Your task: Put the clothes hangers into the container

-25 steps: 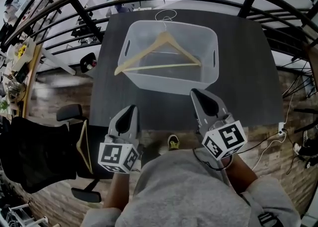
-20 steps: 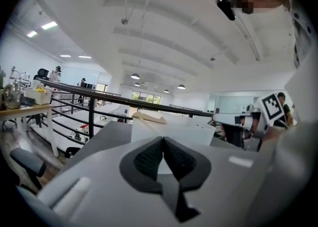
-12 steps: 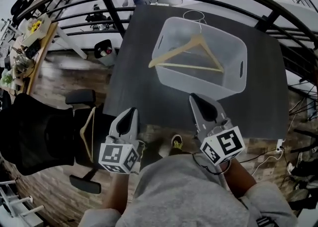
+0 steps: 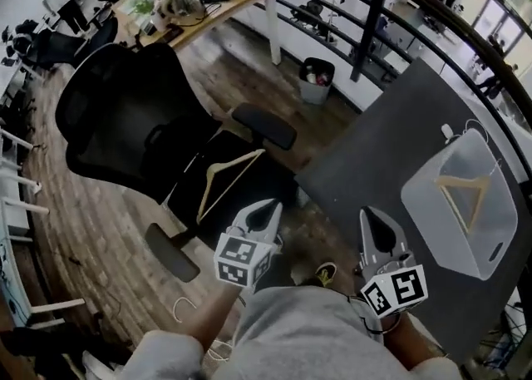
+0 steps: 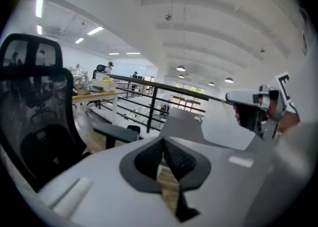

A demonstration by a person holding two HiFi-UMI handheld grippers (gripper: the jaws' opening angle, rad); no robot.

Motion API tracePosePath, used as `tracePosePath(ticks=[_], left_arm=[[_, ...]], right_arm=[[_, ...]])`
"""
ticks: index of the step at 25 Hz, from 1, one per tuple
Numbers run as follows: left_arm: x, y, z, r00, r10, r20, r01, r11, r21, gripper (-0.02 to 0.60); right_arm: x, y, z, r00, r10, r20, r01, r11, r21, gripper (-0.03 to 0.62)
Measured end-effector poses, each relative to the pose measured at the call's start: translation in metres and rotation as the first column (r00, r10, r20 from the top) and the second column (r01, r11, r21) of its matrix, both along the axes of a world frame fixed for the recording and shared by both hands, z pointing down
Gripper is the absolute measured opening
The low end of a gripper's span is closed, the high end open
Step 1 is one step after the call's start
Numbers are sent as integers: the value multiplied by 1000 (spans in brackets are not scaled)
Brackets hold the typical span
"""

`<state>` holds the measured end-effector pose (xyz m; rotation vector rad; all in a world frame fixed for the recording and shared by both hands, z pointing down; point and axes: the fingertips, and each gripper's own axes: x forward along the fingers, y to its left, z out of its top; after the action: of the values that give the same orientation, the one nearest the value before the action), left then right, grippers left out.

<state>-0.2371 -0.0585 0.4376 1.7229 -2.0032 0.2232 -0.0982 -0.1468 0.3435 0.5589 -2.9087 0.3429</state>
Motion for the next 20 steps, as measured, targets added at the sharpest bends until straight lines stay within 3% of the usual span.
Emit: tracePosePath(ticks=[4,7,10,13,17,20], left_arm=[[-69,43,31,993,-117,-11,116,991,-72,12],[-117,67,59,979,-196,-59,187,975,-123,14],[-173,86,97,970,-242,18,241,948,-209,34],[-228,106,152,961,-264,86,278,904,-324,71],[-292,136,231,951,-288,112,306,828,-470,129],[-319,156,291,945,-315,88,308,763,-568,174]], right_arm=[[-66,31,11,994,-106,-31,106,994,-16,0],[-109,50,23,982,-175,-66,173,984,-37,0],[-148,66,45,967,-235,-97,229,971,-74,0],[-183,81,73,952,-276,-130,262,959,-111,0],[-219,95,107,934,-314,-171,291,945,-149,0],[-238,101,134,920,-332,-209,297,937,-184,0]])
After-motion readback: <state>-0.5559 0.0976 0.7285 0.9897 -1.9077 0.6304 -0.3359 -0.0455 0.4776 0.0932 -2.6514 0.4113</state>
